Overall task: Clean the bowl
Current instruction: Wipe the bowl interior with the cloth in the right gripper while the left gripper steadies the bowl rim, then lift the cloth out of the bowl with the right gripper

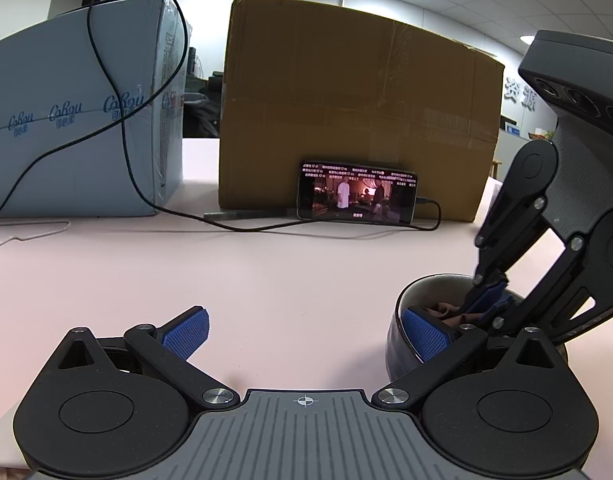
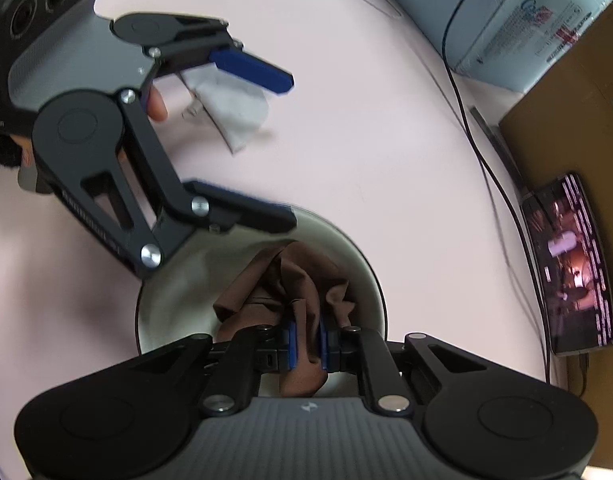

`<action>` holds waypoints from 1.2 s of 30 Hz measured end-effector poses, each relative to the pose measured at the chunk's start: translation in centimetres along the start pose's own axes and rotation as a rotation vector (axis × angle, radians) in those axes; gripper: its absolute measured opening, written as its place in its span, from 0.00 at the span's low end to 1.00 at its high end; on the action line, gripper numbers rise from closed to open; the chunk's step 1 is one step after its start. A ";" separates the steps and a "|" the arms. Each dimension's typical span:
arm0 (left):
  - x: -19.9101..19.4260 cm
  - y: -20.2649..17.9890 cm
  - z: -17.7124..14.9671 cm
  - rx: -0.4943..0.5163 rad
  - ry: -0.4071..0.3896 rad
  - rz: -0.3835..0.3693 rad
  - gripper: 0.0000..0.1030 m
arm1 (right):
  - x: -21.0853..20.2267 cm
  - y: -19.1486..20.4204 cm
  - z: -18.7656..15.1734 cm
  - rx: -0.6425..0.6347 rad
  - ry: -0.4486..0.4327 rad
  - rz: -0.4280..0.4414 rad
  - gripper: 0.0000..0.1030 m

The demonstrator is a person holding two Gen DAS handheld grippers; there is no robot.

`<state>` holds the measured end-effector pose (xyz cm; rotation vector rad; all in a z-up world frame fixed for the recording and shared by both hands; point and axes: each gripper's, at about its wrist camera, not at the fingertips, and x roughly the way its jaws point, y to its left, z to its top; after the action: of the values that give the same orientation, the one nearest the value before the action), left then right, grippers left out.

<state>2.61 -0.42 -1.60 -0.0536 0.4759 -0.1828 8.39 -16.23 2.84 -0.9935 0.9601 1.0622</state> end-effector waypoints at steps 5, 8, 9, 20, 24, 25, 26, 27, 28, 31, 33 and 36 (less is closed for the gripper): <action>0.1 0.1 0.0 0.001 -0.001 0.001 1.00 | -0.3 0.4 -0.2 -0.008 -0.010 0.024 0.26; 0.1 0.2 0.0 0.000 -0.001 0.000 1.00 | -0.3 0.3 -0.3 -0.005 -0.019 0.032 0.34; 0.1 0.2 -0.1 0.000 -0.001 0.001 1.00 | -0.3 0.2 -0.3 -0.004 -0.022 0.034 0.35; 0.1 0.0 -0.3 0.002 -0.001 0.000 1.00 | -0.2 -0.2 -0.7 0.037 -0.050 0.077 0.32; 0.1 -0.1 -0.3 0.002 -0.001 0.000 1.00 | -0.4 0.2 -0.8 0.037 -0.057 0.102 0.15; 0.1 -0.1 -0.3 0.002 -0.002 0.000 1.00 | -0.4 0.4 -0.8 0.033 -0.060 0.099 0.14; 0.1 -0.1 -0.3 0.002 -0.002 0.000 1.00 | -0.5 0.5 -0.9 0.031 -0.065 0.093 0.10; 0.0 -0.1 -0.3 0.002 -0.003 0.000 1.00 | -0.7 0.6 -1.1 0.037 -0.081 0.078 0.10; 0.0 -0.1 -0.3 0.001 -0.003 0.000 1.00 | -1.0 0.6 -1.3 0.044 -0.097 0.064 0.10; 0.0 0.0 -0.4 -0.002 -0.004 -0.001 1.00 | -2.3 0.5 -2.7 0.092 -0.192 0.022 0.10; 0.0 0.0 -0.4 -0.003 -0.005 -0.003 1.00 | -3.8 0.4 -4.5 0.157 -0.305 -0.002 0.10; -0.1 0.0 -0.4 -0.003 -0.006 -0.007 1.00 | -5.3 0.3 -7.0 0.239 -0.440 -0.027 0.10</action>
<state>2.37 -0.38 -1.88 -0.0583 0.4698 -0.1887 6.01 -24.09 5.96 -0.5424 0.6882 1.0579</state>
